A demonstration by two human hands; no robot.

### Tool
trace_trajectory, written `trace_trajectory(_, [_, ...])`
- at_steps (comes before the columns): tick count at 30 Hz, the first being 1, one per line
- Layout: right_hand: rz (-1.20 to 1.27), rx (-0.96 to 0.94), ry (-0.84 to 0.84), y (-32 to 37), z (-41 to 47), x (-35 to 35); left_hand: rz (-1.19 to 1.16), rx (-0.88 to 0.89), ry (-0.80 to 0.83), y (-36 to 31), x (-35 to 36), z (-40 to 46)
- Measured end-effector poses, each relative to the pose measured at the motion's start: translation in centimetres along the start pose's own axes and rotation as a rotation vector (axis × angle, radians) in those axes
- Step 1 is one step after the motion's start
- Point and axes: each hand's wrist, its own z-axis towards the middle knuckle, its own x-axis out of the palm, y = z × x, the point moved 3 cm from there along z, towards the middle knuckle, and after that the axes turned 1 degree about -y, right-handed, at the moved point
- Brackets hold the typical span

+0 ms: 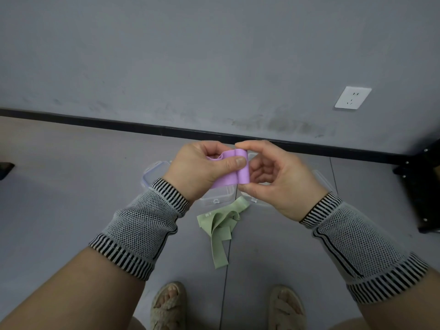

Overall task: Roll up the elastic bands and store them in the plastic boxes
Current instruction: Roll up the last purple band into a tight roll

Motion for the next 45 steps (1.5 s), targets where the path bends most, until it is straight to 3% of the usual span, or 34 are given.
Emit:
trace_trajectory(10, [-0.055, -0.028, -0.032, 0.3, -0.1, -0.1, 0.022, 0.055, -0.017, 0.1, 0.4, -0.1])
trace_trajectory(13, [0.055, 0.020, -0.005, 0.0, 0.1, 0.1, -0.019, 0.128, -0.083, -0.1, 0.5, -0.1])
trace_trajectory(18, [0.264, 0.084, -0.235, 0.0, 0.1, 0.0, -0.141, 0.179, -0.153, -0.3, 1.3, -0.4])
trace_trajectory(22, [0.308, 0.077, -0.330, -0.2, 0.1, -0.3, -0.195, 0.164, -0.134, 0.0, 1.6, -0.3])
trace_trajectory(32, [0.151, 0.071, -0.306, 0.0, 0.4, -1.2, -0.110, 0.048, 0.044, 0.6, 0.6, 0.3])
trace_trajectory(45, [0.386, 0.237, -0.315, -1.0, 0.5, -0.9, -0.251, -0.036, 0.054, 1.2, 0.9, 0.5])
